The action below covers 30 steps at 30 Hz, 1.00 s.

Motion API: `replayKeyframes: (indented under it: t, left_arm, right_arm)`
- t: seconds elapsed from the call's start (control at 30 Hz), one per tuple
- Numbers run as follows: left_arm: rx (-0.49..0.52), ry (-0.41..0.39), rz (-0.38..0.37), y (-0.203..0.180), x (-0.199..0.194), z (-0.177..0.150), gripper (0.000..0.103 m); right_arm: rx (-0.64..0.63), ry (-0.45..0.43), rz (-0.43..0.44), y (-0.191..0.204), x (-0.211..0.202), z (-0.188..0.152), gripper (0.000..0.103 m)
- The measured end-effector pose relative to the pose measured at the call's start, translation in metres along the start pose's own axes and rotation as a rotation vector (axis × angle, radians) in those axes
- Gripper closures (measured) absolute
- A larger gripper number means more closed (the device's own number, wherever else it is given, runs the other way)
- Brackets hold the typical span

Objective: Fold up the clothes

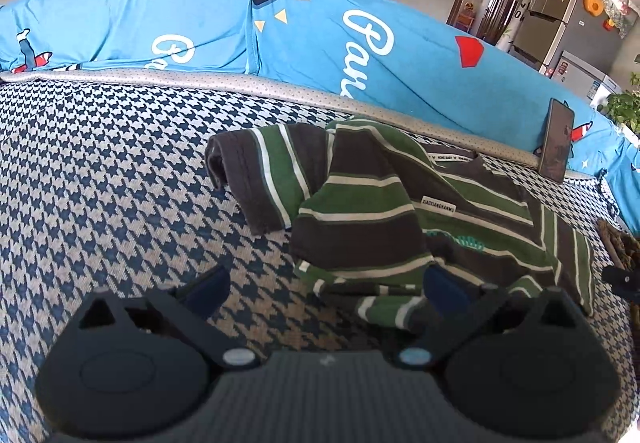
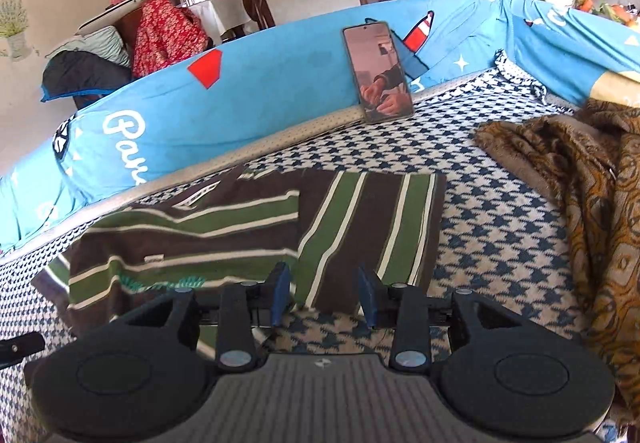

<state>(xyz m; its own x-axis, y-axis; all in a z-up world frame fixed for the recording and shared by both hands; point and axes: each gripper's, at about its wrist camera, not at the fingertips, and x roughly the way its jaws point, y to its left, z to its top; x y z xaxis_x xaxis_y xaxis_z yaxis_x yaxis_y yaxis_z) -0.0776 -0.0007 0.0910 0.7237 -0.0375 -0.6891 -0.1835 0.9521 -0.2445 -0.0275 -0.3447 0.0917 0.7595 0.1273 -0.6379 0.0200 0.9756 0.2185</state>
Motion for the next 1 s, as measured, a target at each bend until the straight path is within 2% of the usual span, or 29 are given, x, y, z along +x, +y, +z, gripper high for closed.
replayKeyframes:
  t: [0.23,0.57,0.73,0.87,1.0]
  left_arm:
    - [0.045,-0.046,-0.035,-0.008,-0.03,-0.023,0.0]
    - [0.174,-0.042,-0.123,-0.034,-0.049,-0.058,0.0]
    - [0.31,-0.059,-0.102,-0.058,-0.044,-0.07,0.0]
    - [0.374,-0.079,-0.082,-0.071,-0.038,-0.077,0.0]
    - [0.421,-0.083,-0.083,-0.08,-0.029,-0.08,0.0]
  right_arm:
    - [-0.007,0.03,0.087,0.009,-0.019,-0.031,0.065]
    - [0.089,0.088,0.251,0.011,-0.029,-0.059,0.065]
    - [0.13,0.129,0.299,0.016,-0.018,-0.065,0.064]
    - [0.156,0.146,0.295,0.022,-0.006,-0.069,0.06]
    - [0.195,0.148,0.327,0.027,0.002,-0.072,0.06]
